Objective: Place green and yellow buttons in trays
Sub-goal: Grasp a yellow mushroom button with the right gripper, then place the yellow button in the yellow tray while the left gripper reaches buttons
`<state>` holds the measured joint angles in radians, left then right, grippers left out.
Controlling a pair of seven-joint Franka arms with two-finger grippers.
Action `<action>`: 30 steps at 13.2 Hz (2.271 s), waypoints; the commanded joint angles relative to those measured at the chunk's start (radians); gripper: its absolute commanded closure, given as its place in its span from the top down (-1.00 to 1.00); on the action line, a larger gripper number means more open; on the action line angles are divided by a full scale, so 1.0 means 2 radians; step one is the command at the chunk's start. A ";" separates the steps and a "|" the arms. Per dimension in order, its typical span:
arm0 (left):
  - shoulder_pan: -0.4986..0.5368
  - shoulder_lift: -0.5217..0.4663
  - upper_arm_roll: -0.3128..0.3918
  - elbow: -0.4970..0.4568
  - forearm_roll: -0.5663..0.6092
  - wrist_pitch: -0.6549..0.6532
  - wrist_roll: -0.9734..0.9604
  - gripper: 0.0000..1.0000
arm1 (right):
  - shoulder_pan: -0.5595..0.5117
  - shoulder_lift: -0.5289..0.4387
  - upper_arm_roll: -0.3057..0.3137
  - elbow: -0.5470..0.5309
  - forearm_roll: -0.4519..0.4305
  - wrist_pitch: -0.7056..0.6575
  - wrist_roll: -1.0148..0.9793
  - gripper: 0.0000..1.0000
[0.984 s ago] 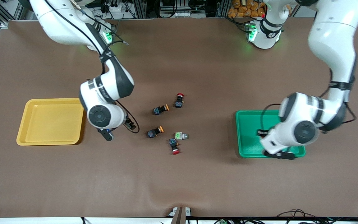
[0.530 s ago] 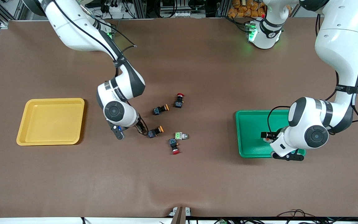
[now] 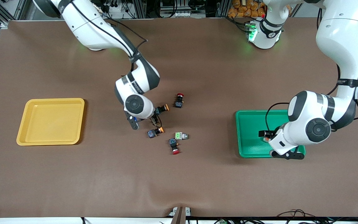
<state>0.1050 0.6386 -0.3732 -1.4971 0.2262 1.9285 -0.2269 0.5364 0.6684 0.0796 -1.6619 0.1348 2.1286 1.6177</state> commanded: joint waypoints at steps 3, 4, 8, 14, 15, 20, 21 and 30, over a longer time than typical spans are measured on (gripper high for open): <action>-0.005 -0.012 -0.025 -0.015 -0.021 0.001 -0.044 1.00 | 0.006 0.015 -0.004 -0.002 0.006 0.003 0.003 0.61; -0.009 -0.009 -0.030 -0.015 -0.020 0.002 -0.063 1.00 | 0.006 0.016 -0.004 -0.003 0.007 0.003 0.003 0.59; -0.034 0.005 -0.030 -0.012 -0.030 0.020 -0.124 1.00 | 0.013 0.017 -0.003 -0.006 0.012 0.007 0.005 0.27; -0.092 0.024 -0.030 -0.011 -0.031 0.068 -0.203 1.00 | 0.006 0.015 -0.003 0.000 0.031 -0.001 -0.053 -1.00; -0.103 0.030 -0.030 -0.010 -0.031 0.073 -0.209 1.00 | -0.002 0.011 -0.004 0.002 0.030 -0.018 -0.062 -1.00; -0.163 0.047 -0.026 -0.010 -0.029 0.111 -0.268 1.00 | -0.095 -0.010 -0.007 0.020 0.030 -0.157 -0.283 -1.00; -0.174 0.053 -0.026 -0.005 -0.029 0.125 -0.276 1.00 | -0.113 -0.011 -0.009 0.022 0.025 -0.177 -0.327 -1.00; -0.285 0.132 0.025 0.081 -0.003 0.240 -0.260 1.00 | -0.270 -0.023 -0.018 0.031 -0.093 -0.217 -0.791 -1.00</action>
<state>-0.4527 0.8503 -0.3427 -1.3844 0.1983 2.3509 -0.7632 0.0485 0.6388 0.0273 -1.6036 0.0029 1.7059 0.1730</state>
